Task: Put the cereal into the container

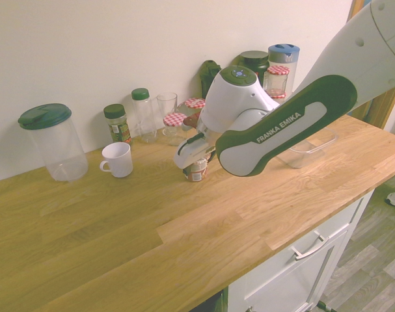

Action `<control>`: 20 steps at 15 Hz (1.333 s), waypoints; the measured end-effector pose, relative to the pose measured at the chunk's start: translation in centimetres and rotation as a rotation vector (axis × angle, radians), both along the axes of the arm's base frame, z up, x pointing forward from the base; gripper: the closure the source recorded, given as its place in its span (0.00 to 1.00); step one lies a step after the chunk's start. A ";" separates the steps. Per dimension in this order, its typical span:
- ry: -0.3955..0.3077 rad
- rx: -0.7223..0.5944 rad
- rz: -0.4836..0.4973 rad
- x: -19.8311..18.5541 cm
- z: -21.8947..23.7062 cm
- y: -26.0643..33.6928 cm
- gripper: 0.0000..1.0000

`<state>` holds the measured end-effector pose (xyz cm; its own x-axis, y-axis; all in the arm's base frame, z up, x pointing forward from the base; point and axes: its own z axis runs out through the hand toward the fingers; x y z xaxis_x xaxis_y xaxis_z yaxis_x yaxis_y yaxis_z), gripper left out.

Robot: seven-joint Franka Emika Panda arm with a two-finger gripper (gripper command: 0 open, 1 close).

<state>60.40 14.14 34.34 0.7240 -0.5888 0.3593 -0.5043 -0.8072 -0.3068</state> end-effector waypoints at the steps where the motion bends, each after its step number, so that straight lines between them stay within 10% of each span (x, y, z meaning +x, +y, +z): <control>1: 0.000 -0.001 0.001 0.0 0.0 0.0 1.00; 10: -0.033 0.041 -0.004 -0.8 3.2 -1.2 1.00; 20: -0.197 0.082 -0.164 -7.6 13.6 -17.8 1.00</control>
<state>52.83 -3.66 47.97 0.5372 -0.7256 0.4300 -0.5504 -0.6879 -0.4732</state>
